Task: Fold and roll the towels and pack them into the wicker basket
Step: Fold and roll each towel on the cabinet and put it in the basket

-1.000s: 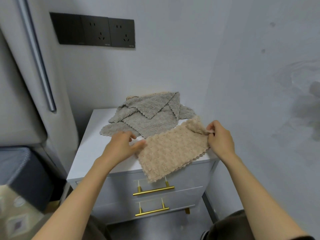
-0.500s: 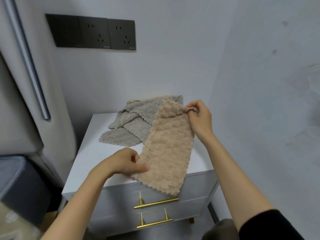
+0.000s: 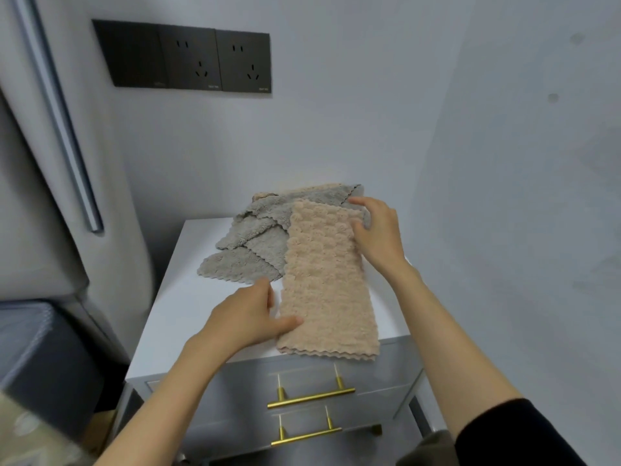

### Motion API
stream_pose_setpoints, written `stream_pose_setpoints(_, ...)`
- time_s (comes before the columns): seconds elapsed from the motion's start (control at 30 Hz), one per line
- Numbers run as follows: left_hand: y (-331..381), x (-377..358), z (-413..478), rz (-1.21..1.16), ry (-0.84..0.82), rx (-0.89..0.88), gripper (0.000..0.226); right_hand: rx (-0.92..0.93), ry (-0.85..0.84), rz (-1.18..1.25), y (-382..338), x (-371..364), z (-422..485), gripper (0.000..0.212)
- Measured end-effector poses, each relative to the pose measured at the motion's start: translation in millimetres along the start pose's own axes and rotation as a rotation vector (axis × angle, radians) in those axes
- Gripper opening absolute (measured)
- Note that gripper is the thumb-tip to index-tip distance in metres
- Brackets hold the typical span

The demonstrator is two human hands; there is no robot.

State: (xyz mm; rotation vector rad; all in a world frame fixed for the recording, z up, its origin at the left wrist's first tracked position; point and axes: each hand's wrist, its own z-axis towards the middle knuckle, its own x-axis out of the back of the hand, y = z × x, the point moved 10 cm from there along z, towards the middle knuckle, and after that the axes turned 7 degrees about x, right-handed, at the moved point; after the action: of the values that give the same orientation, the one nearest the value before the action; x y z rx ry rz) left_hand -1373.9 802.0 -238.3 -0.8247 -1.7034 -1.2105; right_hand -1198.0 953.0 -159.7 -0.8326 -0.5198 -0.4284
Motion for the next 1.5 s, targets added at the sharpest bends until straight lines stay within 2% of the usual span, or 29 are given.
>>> stream_pose_setpoints(0.07,13,9,-7,-0.042,0.116,-0.139,0.043,0.002,-0.053,0.017,-7,4,-10,0.034)
stream_pose_setpoints(0.13,24,9,-16,-0.125,0.118,-0.292,0.041,0.044,-0.112,0.056,-20,9,-24,0.027)
stream_pose_setpoints(0.27,34,-8,-31,-0.087,0.026,-0.504,0.074,0.124,-0.307,0.053,-40,9,-62,0.019)
stream_pose_setpoints(0.33,31,-21,-36,0.013,-0.025,-0.518,0.088,0.138,-0.428,0.011,-44,6,-87,0.017)
stream_pose_setpoints(0.4,22,-33,-35,0.146,-0.038,-0.499,0.092,0.164,-0.539,-0.021,-45,2,-112,0.021)
stream_pose_setpoints(0.53,10,-43,-33,0.291,-0.010,-0.443,0.082,0.266,-0.722,-0.152,-39,-9,-157,0.049)
stream_pose_setpoints(0.63,11,-43,-37,0.312,0.032,-0.453,0.069,0.376,-0.704,-0.285,-35,-12,-175,0.070)
stream_pose_setpoints(0.7,11,-43,-38,0.314,0.041,-0.458,0.072,0.491,-0.638,-0.374,-38,-16,-181,0.072)
stream_pose_setpoints(0.8,12,-44,-38,0.334,0.066,-0.451,0.081,0.568,-0.501,-0.379,-42,-18,-181,0.061)
stream_pose_setpoints(0.87,14,-41,-39,0.310,0.082,-0.461,0.088,0.589,-0.468,-0.354,-41,-15,-178,0.048)
stream_pose_setpoints(0.9,15,-39,-39,0.291,0.084,-0.465,0.092,0.578,-0.467,-0.343,-37,-13,-176,0.042)
stream_pose_setpoints(0.97,15,-34,-38,0.256,0.091,-0.475,0.088,0.469,-0.505,-0.285,-27,-6,-170,0.044)
stream_pose_setpoints(1.03,18,-27,-38,0.197,0.124,-0.499,0.077,0.323,-0.569,-0.197,-13,0,-164,0.040)
stream_pose_setpoints(1.13,23,-15,-39,-0.027,0.191,-0.486,0.056,0.180,-0.574,-0.057,-8,14,-153,0.028)
stream_pose_setpoints(1.2,20,-13,-32,-0.176,0.185,-0.388,0.048,0.085,-0.545,0.023,0,21,-146,0.022)
stream_pose_setpoints(1.3,18,-9,-22,-0.302,0.200,-0.246,0.038,-0.097,-0.478,0.125,18,26,-141,0.033)
stream_pose_setpoints(1.4,17,-7,-19,-0.333,0.236,-0.163,0.039,-0.297,-0.394,0.216,36,29,-141,0.021)
stream_pose_setpoints(1.5,15,-8,-16,-0.315,0.261,-0.088,0.037,-0.371,-0.318,0.205,44,30,-138,0.018)
